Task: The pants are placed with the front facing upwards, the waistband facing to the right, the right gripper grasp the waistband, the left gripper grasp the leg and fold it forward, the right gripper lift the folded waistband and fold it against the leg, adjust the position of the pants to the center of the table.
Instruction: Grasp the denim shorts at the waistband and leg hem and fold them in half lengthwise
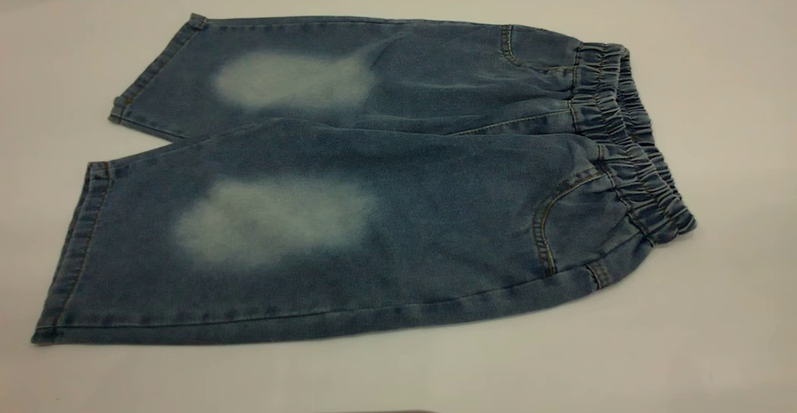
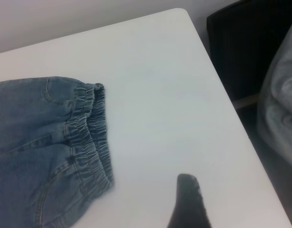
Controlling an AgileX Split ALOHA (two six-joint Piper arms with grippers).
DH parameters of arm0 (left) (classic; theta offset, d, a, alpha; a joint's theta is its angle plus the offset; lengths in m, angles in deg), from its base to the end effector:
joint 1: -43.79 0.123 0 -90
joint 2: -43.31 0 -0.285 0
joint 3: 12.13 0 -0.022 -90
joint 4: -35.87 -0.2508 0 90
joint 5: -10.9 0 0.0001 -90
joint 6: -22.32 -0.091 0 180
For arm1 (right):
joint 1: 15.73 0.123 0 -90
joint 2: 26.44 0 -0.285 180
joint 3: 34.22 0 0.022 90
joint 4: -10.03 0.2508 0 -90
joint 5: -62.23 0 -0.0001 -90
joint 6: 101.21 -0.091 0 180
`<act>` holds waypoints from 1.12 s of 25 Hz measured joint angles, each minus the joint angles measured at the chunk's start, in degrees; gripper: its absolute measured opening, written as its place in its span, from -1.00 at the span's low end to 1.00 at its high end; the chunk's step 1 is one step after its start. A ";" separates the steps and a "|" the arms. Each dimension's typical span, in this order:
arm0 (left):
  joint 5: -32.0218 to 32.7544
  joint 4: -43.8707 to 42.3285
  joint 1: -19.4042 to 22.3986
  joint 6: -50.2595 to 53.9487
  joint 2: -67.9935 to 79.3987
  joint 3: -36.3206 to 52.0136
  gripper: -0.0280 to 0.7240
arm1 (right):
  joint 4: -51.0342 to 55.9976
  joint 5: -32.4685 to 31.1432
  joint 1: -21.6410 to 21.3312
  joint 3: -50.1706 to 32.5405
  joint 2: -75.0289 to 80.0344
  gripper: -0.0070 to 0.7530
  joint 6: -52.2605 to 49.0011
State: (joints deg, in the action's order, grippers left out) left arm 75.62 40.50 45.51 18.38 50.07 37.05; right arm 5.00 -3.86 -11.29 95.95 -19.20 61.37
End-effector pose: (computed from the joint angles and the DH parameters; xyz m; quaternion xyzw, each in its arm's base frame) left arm -0.0093 -0.0069 0.2690 0.0199 0.8680 -0.0158 0.4960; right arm -0.0076 -0.0079 0.2641 0.1027 0.8726 0.0472 0.4751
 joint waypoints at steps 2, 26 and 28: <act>0.00 0.00 0.00 0.00 0.00 0.00 -0.05 | 0.00 0.00 0.00 0.00 0.00 0.25 0.00; 0.00 0.00 0.00 0.00 0.00 0.00 -0.05 | 1.00 0.22 0.00 0.00 0.00 0.25 0.00; 0.00 0.00 0.00 0.00 0.00 0.00 -0.05 | 1.18 0.29 0.00 0.00 0.14 0.25 0.49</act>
State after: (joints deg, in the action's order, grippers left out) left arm 75.62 40.50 45.51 18.38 50.07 37.05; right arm 6.19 -3.57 -11.29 95.95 -19.05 61.87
